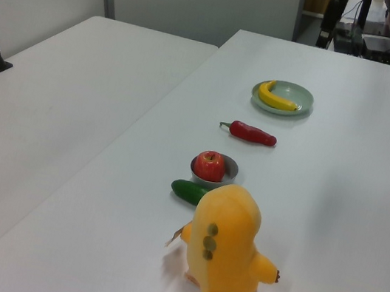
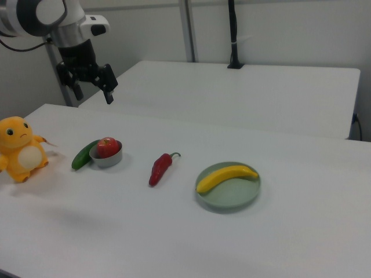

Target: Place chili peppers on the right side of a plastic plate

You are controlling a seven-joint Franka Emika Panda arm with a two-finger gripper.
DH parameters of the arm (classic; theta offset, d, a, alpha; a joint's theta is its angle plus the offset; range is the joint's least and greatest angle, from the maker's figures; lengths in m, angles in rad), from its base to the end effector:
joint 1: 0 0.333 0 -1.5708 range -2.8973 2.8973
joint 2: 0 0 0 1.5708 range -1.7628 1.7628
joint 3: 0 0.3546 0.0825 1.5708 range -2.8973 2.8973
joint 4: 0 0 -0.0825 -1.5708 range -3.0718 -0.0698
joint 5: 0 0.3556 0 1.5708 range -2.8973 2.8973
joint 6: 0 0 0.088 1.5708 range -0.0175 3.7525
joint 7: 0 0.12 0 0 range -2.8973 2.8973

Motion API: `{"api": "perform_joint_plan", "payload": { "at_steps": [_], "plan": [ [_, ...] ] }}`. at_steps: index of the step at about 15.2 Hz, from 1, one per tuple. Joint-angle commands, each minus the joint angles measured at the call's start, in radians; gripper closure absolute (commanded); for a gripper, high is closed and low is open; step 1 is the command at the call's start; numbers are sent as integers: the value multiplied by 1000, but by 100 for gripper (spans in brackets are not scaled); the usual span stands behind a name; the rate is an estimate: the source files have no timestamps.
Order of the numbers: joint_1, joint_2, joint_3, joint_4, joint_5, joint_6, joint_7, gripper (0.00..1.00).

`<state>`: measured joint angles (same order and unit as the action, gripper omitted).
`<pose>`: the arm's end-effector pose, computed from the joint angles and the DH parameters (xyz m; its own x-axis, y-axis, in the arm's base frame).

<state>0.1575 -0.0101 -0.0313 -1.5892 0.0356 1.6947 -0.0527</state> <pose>0.5317 0.0712 0.6590 0.9780 0.1727 0.1170 0.1773 -0.9837 -0.0298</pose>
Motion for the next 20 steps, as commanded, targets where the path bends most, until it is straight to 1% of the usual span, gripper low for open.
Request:
{"api": "perform_joint_plan", "payload": {
  "at_steps": [1,10,14,17,20],
  "plan": [
    [5,-16,-12,-25,23,8,-19,0],
    [2,-18,-12,-25,23,5,-22,0],
    [-1,-22,-12,-25,23,-56,-38,0],
    [1,-19,-9,-28,26,-66,-82,0],
    [5,-18,-4,-32,27,-82,-88,0]
  ]
}}
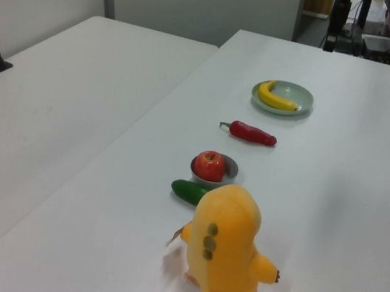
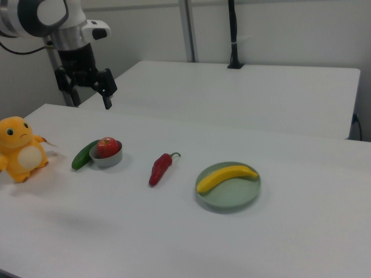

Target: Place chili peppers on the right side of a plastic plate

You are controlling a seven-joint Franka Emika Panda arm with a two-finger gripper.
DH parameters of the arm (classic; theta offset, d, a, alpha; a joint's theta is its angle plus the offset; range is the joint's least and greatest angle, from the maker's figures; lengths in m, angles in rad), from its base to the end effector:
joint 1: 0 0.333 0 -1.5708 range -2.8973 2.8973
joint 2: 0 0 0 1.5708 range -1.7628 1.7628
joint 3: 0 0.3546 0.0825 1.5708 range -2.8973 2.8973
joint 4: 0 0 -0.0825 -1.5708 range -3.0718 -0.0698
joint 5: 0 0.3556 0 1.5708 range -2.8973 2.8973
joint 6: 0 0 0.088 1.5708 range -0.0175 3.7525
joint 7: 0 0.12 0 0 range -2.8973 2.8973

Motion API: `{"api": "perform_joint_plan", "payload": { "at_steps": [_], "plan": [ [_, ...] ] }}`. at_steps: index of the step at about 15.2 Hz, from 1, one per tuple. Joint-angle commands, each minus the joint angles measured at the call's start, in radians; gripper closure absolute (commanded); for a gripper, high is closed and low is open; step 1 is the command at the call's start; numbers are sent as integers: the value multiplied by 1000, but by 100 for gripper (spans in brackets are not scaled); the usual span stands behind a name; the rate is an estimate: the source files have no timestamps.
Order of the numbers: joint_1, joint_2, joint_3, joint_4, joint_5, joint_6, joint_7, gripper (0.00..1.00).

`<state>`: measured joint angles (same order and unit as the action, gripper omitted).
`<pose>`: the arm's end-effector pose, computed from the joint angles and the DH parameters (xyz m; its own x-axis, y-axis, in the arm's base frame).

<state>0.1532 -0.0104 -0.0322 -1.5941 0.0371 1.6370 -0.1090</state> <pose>0.5253 0.0680 0.6513 0.9726 0.2253 0.0570 0.2273 -0.9733 -0.0314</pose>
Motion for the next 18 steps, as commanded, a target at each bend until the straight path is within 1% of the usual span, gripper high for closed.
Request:
{"api": "perform_joint_plan", "payload": {
  "at_steps": [1,3,6,8,12,18],
  "plan": [
    [11,-17,-2,-32,26,-34,-32,0],
    [9,-16,0,-32,26,-48,-37,0],
    [2,1,-3,-23,24,-26,-118,0],
    [0,12,-8,-23,23,51,-135,0],
    [-9,62,-8,-30,12,179,-138,0],
    [-31,188,-8,-40,9,366,-138,0]
  ]
}}
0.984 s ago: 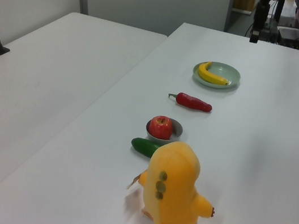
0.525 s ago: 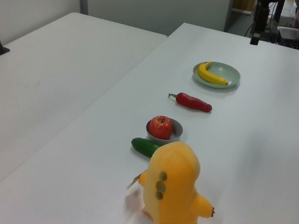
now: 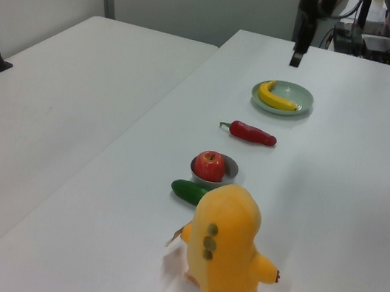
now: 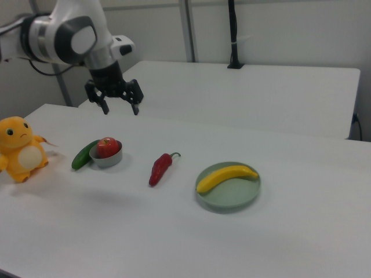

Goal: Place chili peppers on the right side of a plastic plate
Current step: 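Move the open gripper over the red chili pepper and lower it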

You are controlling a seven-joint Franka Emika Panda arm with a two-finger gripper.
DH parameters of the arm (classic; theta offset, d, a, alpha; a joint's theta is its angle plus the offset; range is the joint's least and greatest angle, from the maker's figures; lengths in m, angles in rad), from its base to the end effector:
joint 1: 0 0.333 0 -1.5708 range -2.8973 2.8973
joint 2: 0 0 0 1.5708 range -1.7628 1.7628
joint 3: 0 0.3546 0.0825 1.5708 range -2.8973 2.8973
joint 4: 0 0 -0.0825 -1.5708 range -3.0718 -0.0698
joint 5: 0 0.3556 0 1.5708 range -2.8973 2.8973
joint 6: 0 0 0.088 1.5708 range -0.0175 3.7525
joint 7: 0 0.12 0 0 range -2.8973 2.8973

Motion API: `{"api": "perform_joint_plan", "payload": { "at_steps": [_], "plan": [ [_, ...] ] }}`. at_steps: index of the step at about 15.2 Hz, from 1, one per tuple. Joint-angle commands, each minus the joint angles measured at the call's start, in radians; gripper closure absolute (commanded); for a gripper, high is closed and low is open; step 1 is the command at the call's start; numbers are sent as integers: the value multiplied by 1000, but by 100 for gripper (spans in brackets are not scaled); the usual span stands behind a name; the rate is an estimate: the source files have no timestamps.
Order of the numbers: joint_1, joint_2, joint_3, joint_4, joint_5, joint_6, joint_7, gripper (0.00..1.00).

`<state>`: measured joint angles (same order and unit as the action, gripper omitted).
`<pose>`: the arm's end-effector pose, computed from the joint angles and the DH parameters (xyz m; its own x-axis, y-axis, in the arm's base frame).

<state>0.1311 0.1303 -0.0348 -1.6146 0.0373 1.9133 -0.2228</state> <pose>0.5960 0.0621 0.5901 0.9382 0.3013 0.1705 0.3048 -0.9524 0.0056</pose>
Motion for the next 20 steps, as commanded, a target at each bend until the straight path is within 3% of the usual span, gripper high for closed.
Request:
{"api": "perform_joint_plan", "payload": {
  "at_steps": [1,11,20],
  "plan": [
    [-8,64,-5,-25,9,128,-24,0],
    [-16,244,-5,-41,10,358,-9,0],
    [-13,359,-5,-41,-2,435,3,0]
  ]
}}
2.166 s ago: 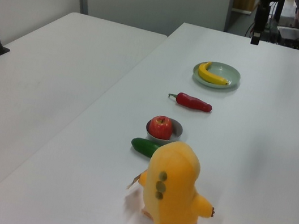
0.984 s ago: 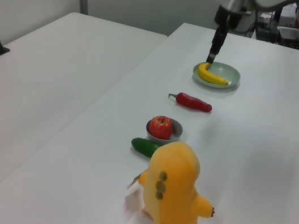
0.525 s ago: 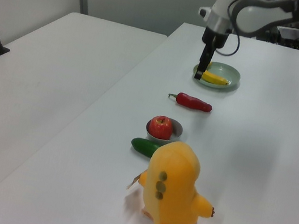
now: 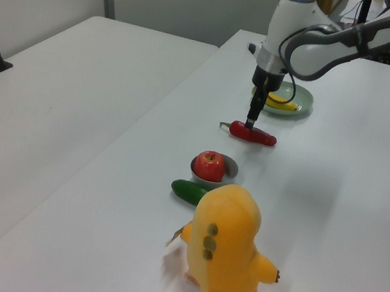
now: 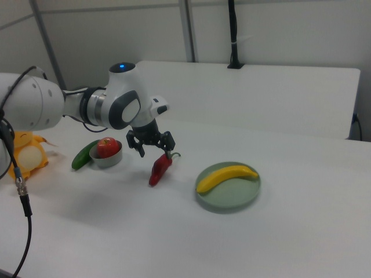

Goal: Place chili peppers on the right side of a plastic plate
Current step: 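Move the open gripper over the red chili pepper and lower it, then close the gripper on the red chili pepper's stem end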

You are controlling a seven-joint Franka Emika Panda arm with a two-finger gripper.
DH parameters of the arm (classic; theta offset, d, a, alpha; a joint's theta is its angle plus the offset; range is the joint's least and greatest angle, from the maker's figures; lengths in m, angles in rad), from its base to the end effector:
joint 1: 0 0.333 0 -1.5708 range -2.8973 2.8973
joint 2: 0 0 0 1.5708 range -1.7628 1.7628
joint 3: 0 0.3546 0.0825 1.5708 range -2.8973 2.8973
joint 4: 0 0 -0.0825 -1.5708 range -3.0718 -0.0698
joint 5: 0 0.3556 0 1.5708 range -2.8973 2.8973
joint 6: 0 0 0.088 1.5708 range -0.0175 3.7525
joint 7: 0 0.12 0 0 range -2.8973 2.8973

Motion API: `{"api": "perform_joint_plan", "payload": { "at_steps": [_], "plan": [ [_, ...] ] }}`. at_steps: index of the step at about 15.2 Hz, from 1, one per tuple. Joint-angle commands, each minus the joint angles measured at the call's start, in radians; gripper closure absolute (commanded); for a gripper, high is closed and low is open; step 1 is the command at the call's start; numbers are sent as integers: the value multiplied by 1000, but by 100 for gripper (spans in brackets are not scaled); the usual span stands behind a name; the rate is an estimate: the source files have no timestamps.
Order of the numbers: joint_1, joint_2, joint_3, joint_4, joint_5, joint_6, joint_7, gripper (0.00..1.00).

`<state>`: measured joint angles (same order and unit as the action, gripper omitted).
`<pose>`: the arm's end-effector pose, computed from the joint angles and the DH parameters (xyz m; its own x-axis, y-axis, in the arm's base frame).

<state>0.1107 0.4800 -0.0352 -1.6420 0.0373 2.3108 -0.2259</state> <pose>0.6897 0.0570 0.3923 0.9423 0.2781 0.1866 0.2780 -0.9602 0.0269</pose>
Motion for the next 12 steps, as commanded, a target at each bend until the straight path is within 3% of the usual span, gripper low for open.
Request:
{"api": "perform_joint_plan", "payload": {
  "at_steps": [1,8,10,12],
  "plan": [
    [7,17,-5,-13,-8,38,5,0],
    [10,61,-2,-15,-45,58,7,0],
    [10,63,-2,-15,-45,58,7,7],
    [9,65,-2,-15,-51,59,5,22]
  ]
}}
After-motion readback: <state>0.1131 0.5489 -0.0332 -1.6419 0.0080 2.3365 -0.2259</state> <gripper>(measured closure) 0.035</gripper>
